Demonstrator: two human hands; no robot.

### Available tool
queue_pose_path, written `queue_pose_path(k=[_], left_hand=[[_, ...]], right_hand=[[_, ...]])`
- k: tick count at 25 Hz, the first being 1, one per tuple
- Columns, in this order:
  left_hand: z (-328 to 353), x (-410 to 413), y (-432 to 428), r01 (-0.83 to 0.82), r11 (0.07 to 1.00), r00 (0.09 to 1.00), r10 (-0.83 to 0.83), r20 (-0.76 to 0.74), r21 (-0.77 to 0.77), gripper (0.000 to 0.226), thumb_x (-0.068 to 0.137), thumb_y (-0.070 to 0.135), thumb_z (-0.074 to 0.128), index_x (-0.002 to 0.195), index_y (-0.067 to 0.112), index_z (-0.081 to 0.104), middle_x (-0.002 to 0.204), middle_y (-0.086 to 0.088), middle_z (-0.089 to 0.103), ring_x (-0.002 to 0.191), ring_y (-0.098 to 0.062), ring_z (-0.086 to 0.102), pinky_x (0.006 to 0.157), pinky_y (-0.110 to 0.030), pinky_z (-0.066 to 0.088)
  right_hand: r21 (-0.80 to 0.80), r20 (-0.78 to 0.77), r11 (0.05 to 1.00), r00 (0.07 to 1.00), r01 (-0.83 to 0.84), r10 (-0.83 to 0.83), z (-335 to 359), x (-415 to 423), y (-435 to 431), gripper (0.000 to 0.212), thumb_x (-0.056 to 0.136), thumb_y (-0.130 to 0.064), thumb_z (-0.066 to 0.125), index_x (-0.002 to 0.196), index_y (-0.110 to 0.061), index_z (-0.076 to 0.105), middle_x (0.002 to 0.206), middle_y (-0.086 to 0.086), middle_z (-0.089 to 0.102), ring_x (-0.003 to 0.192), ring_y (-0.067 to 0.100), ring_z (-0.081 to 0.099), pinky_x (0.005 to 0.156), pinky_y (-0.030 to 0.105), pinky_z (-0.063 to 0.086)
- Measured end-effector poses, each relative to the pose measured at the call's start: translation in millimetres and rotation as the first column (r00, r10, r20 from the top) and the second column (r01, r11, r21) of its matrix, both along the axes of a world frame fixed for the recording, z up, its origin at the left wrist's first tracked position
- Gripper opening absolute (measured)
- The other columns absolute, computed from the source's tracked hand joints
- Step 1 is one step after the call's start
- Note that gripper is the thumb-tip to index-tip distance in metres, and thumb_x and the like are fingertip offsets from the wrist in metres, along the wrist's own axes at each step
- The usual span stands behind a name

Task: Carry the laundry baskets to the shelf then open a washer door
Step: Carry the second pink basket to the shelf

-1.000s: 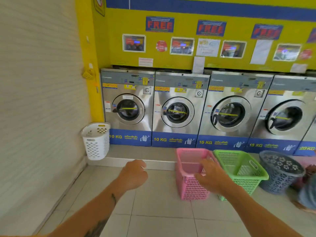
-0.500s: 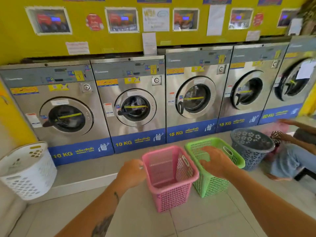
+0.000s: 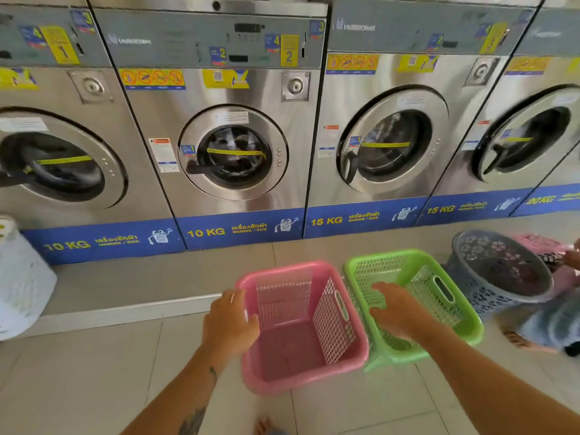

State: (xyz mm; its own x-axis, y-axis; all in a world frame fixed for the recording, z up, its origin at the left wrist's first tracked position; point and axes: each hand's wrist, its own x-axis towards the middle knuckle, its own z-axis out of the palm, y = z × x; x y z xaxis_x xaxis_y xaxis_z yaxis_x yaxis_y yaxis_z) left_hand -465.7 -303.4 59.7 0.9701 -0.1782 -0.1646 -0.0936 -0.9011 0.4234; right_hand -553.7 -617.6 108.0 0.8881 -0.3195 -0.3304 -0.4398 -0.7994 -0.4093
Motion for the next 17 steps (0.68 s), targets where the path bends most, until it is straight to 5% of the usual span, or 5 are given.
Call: queue_pose_path(k=[4, 12, 17], left_hand=[[-67.3, 57.8, -14.0, 0.078, 0.986, 0.997, -0.074, -0.032, 0.147, 0.067, 0.09, 0.045, 0.042, 0.152, 0.025, 0.026, 0.161, -0.006, 0.022, 0.147, -0.028, 0.022, 0.117, -0.045, 0.027], [-191.7, 119.0, -27.7, 0.09, 0.963, 0.996, -0.087, -0.024, 0.255, 0.079, 0.085, 0.039, 0.06, 0.152, 0.021, 0.024, 0.16, -0.011, 0.024, 0.147, -0.032, 0.024, 0.117, -0.051, 0.028], [-275.8, 130.1, -32.3, 0.054, 0.959, 0.998, -0.039, -0.057, 0.277, 0.093, 0.081, 0.036, 0.067, 0.154, 0.019, 0.012, 0.162, -0.014, 0.016, 0.148, -0.034, 0.019, 0.115, -0.057, 0.028]], right_hand=[[0.004, -0.116, 0.999, 0.992, 0.045, -0.044, -54.8, 62.6, -17.7, 0.07, 0.084, -0.022, 0.061, 0.149, -0.016, 0.035, 0.152, 0.012, 0.038, 0.137, 0.031, 0.039, 0.113, 0.049, 0.034], [-0.02, -0.22, 1.0, 0.975, 0.022, -0.026, -194.0, 151.3, -40.0, 0.067, 0.084, -0.01, 0.057, 0.145, -0.018, 0.034, 0.147, 0.01, 0.04, 0.133, 0.034, 0.042, 0.109, 0.051, 0.035], [-0.106, -0.179, 0.991, 0.982, -0.08, 0.06, -298.2, 178.3, -53.3, 0.085, 0.081, -0.008, 0.059, 0.151, -0.028, 0.016, 0.152, 0.012, 0.031, 0.138, 0.037, 0.035, 0.112, 0.056, 0.032]])
